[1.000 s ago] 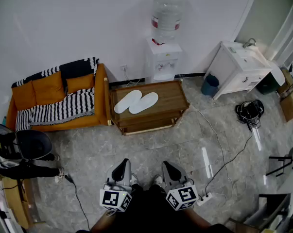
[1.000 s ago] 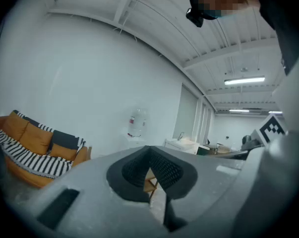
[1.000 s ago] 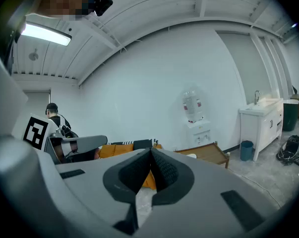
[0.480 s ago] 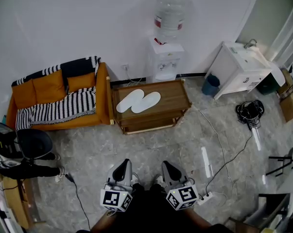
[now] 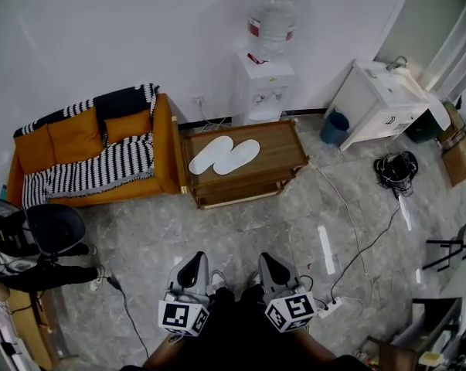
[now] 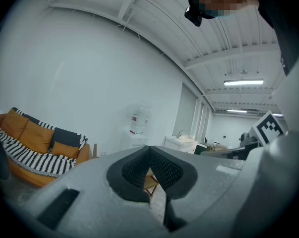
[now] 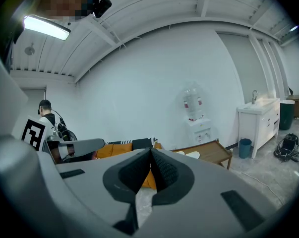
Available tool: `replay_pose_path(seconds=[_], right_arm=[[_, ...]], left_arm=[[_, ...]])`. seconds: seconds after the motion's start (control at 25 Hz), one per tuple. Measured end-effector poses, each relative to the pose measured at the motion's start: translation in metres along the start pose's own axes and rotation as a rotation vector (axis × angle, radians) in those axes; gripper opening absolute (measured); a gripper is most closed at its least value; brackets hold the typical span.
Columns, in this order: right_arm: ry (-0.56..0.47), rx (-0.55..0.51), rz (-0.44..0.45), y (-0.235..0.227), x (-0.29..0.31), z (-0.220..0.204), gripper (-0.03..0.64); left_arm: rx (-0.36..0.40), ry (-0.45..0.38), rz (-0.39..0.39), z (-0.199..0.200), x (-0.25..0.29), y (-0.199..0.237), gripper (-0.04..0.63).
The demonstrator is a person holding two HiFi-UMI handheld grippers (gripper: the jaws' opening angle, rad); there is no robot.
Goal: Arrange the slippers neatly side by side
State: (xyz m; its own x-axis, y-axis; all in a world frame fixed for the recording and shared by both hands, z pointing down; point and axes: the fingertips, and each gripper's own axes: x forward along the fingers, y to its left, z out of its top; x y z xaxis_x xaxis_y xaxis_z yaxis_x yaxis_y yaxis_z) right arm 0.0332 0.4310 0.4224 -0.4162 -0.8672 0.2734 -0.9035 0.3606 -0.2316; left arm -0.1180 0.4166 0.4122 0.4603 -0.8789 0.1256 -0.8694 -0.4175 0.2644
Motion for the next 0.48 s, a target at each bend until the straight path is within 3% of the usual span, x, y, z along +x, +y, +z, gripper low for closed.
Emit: replay_pose_path(seconds=[0.48], right_arm=[[0.012,-0.017,-0.015,0.016,0.029,-0.007,0.012]], left_arm=[[-0.023,0.016,-0.011,-0.01,0.004,0.033,0.012]])
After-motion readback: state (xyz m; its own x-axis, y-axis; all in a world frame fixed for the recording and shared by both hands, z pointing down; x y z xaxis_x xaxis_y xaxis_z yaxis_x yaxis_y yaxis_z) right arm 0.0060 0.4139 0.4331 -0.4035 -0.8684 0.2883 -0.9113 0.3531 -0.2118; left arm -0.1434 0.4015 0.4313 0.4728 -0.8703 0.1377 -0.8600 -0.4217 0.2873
